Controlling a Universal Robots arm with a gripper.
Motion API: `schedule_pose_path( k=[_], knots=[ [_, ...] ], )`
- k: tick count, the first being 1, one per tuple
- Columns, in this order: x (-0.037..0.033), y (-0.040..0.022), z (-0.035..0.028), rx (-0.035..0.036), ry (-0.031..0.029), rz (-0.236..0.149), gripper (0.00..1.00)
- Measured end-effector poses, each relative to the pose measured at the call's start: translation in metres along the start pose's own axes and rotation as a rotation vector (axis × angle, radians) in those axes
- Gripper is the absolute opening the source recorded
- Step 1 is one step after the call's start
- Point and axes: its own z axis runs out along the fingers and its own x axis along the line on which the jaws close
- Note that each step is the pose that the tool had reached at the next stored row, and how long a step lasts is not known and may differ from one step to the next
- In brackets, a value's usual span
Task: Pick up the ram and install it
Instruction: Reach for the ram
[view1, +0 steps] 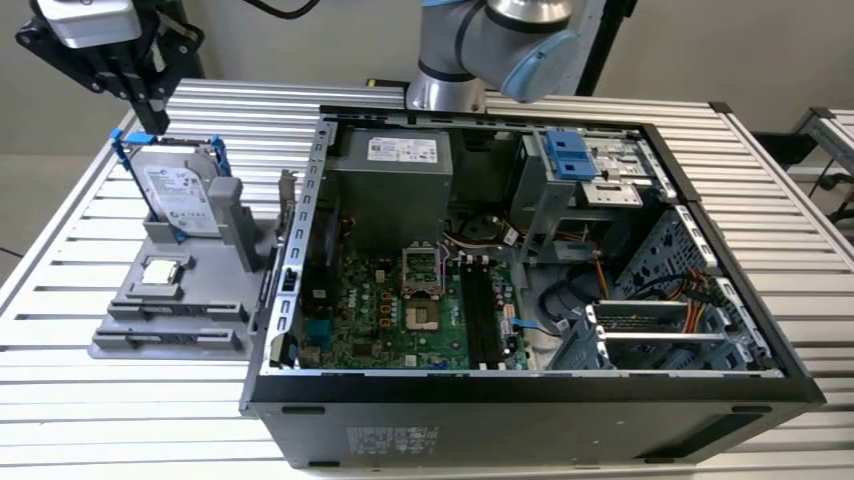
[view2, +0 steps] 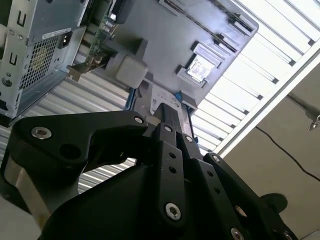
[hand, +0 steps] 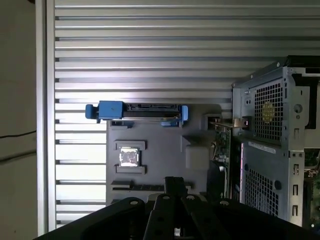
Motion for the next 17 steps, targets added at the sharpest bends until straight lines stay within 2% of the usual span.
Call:
schedule_pose_path(
  k=[12,17],
  knots=[
    [0.0169,-0.0003,-0.0001,0.0000,0.0008,-0.016,0.00],
    [0.0186,-0.0004,-0.0001,0.0000,0.0008,-0.016,0.00]
  ],
)
